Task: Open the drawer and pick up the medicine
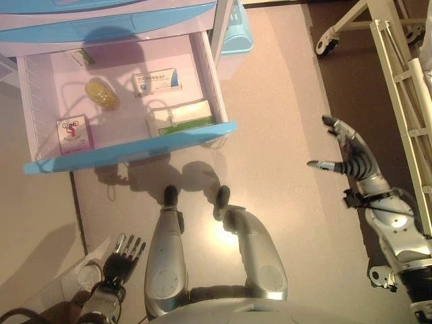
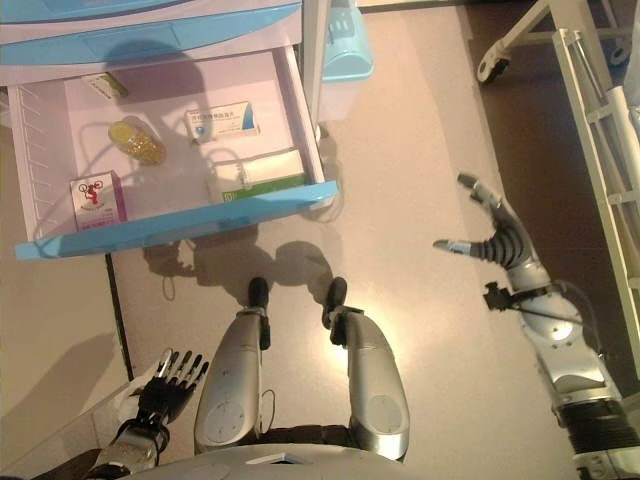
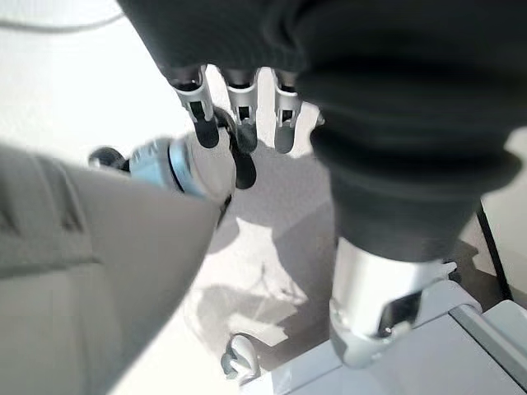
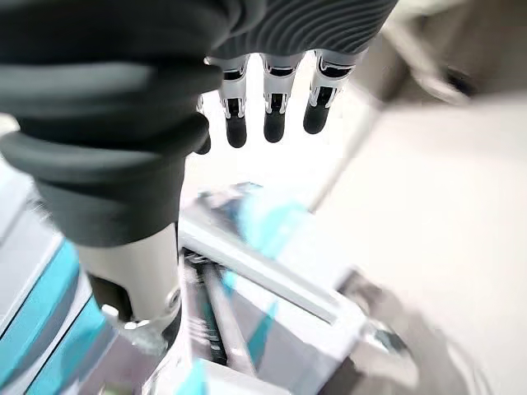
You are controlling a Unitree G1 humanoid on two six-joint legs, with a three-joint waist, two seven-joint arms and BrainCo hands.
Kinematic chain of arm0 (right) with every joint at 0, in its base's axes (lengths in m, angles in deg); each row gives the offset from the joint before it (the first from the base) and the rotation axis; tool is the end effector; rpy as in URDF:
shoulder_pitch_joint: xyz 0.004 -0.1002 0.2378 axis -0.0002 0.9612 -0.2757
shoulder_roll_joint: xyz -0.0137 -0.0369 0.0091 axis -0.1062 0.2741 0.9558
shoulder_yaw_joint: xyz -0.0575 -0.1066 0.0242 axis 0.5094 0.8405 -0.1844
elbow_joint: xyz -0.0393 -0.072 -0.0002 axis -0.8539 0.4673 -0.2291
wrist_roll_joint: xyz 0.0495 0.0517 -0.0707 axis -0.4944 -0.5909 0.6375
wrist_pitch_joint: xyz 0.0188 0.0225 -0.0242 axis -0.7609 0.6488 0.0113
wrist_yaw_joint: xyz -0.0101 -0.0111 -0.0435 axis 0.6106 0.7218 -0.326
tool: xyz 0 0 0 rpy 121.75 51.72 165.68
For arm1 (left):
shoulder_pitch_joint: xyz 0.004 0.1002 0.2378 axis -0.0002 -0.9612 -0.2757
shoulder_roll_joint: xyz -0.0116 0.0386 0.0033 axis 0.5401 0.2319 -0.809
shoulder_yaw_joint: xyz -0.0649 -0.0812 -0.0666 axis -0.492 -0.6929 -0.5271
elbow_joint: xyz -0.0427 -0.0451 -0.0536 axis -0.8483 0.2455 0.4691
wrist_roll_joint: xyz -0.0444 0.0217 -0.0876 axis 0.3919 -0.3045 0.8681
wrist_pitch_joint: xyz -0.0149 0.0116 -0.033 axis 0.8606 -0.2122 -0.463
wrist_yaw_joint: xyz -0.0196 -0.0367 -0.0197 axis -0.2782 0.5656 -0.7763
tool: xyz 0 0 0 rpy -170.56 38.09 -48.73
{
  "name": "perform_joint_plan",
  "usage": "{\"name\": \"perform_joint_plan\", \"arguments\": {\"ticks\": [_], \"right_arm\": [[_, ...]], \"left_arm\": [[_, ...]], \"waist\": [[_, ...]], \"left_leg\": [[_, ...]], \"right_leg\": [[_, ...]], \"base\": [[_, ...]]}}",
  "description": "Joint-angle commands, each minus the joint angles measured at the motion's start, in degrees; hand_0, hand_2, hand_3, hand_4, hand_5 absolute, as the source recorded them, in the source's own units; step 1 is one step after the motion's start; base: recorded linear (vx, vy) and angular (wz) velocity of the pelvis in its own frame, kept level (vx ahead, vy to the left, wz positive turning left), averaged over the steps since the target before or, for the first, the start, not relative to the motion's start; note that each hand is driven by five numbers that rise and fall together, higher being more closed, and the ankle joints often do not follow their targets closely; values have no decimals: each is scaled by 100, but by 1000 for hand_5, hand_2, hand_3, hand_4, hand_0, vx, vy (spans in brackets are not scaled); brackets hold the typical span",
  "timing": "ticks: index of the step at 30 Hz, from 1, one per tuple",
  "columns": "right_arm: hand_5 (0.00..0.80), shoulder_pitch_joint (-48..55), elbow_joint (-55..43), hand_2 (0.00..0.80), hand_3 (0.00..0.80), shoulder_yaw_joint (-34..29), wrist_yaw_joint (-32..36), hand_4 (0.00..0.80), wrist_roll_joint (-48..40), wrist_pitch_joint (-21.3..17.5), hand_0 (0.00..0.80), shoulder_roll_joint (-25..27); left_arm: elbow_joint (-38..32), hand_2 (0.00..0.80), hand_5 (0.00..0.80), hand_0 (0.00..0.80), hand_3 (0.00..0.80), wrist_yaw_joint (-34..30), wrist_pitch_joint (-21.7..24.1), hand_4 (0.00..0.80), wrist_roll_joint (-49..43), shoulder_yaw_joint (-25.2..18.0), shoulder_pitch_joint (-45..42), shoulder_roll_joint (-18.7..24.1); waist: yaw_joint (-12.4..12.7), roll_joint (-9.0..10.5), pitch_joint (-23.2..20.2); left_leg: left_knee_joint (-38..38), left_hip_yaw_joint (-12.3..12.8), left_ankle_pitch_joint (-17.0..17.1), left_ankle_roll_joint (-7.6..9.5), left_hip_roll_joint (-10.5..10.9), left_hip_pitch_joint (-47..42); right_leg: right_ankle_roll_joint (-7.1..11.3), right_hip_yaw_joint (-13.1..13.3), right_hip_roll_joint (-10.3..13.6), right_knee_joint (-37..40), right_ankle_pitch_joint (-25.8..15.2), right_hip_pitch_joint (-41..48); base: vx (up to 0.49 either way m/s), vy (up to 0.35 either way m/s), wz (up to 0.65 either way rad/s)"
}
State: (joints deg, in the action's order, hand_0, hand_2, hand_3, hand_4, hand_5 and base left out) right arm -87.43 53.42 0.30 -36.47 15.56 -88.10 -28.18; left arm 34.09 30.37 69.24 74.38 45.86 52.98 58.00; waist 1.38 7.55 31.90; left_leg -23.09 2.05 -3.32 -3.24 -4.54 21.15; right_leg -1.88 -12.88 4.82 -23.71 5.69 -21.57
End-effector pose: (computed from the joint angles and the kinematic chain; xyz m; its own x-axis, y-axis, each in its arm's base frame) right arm 0.2093 -0.2728 0.1311 0.8773 0.2790 0.3905 0.0694 0.7313 -0.6785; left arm 0.0727 0.2808 -0.1131 0.7986 0.1166 -0.5904 -0.5829 0.3939 -0.7107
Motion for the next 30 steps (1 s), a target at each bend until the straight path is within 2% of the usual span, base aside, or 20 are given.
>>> {"name": "perform_joint_plan", "arguments": {"ticks": [1,6,11,19,24,26,30], "right_arm": [[0,-463,-665,0,0,-246,-140,0,661,25,0,700],[0,-1662,-1020,0,0,106,466,0,592,413,0,1243],[0,-2893,-1094,0,0,928,1006,0,374,806,0,1480],[0,-4284,-546,0,0,2267,1426,0,782,1351,0,1240],[0,-4763,209,0,0,2860,1396,0,1226,1345,0,909],[0,-4961,521,0,0,3092,1407,0,1256,1467,0,774],[0,-5193,1221,0,0,3391,1154,0,1703,1470,0,547]], "left_arm": [[-211,0,0,0,0,-243,64,0,-263,90,-271,-84],[-346,0,0,0,0,-192,72,0,-482,158,-307,-81],[-484,0,0,0,0,-118,133,0,-652,307,-330,-29],[-667,0,0,0,0,0,139,0,-836,467,-367,55],[-792,0,0,0,0,132,25,0,-846,486,-383,101],[-874,0,0,0,0,192,-23,0,-912,527,-401,118],[-894,0,0,0,0,152,-105,0,-980,584,-446,97]], "waist": [[83,-312,-210],[321,-368,-210],[583,-416,-210],[959,-529,-210],[1149,-576,-210],[1233,-617,-210],[1348,-719,-210]], "left_leg": [[523,359,-229,371,338,-303],[613,308,-226,377,398,-414],[639,242,-206,392,458,-409],[571,101,-203,451,575,-298],[544,9,-172,480,638,-200],[557,-20,-150,494,650,-165],[553,-70,-111,506,687,-97]], "right_leg": [[564,-182,221,-661,441,227],[581,-262,280,-527,423,416],[544,-374,326,-450,457,533],[480,-559,416,-456,512,578],[488,-663,487,-508,466,524],[492,-726,523,-526,458,498],[476,-796,584,-568,462,447]], "base": [[14,16,5],[26,21,5],[32,25,10],[33,32,21],[21,25,24],[8,19,19],[11,44,16]]}}
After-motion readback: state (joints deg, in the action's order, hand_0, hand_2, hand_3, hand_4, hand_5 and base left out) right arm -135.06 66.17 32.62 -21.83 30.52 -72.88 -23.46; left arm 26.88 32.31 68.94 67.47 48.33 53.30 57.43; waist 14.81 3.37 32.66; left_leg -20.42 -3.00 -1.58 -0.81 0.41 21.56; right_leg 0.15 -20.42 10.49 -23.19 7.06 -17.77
